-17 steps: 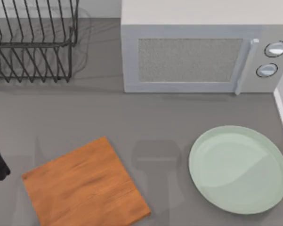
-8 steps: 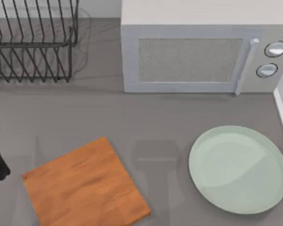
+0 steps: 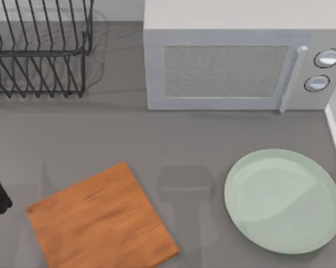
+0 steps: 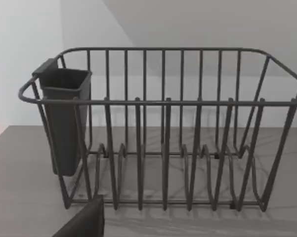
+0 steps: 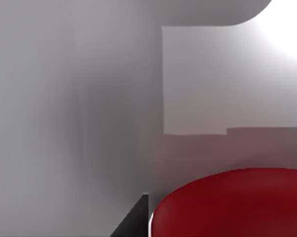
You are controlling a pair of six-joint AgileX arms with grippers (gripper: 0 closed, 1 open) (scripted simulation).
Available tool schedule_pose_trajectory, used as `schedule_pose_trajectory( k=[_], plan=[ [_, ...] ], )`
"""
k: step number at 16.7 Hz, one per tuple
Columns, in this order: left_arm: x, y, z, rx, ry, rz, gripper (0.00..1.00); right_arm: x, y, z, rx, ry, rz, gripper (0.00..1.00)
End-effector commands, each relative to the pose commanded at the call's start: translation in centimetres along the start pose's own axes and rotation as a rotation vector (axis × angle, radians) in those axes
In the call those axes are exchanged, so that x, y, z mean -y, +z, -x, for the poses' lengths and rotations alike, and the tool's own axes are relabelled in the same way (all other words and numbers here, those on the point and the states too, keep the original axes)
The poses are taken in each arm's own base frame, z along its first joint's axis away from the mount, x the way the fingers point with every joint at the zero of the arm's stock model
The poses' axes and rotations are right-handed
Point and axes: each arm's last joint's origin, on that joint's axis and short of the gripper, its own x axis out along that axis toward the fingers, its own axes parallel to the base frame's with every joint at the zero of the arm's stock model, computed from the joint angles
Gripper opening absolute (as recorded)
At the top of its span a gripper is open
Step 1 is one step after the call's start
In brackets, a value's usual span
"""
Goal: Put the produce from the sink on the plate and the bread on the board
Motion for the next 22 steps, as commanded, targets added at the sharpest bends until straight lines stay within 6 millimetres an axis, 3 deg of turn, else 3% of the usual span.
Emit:
schedule_pose_trajectory(
  k=[5,6,9,16,22],
  plan=[
    [0.0,0.0,0.0,0.000,0.000,0.000,1.00,0.0,0.0,0.0,0.000,0.000,0.000,0.00],
    [0.0,0.0,0.0,0.000,0.000,0.000,1.00,0.1,0.6,2.8,0.049,0.000,-0.008,0.00],
    [0.0,0.0,0.0,0.000,0.000,0.000,1.00,0.2,0.9,4.1,0.055,-0.002,-0.008,0.00],
    [0.0,0.0,0.0,0.000,0.000,0.000,1.00,0.1,0.7,12.2,0.045,0.001,-0.008,0.00],
    [0.0,0.0,0.0,0.000,0.000,0.000,1.00,0.1,0.6,12.6,0.047,0.001,-0.009,0.00]
  ],
)
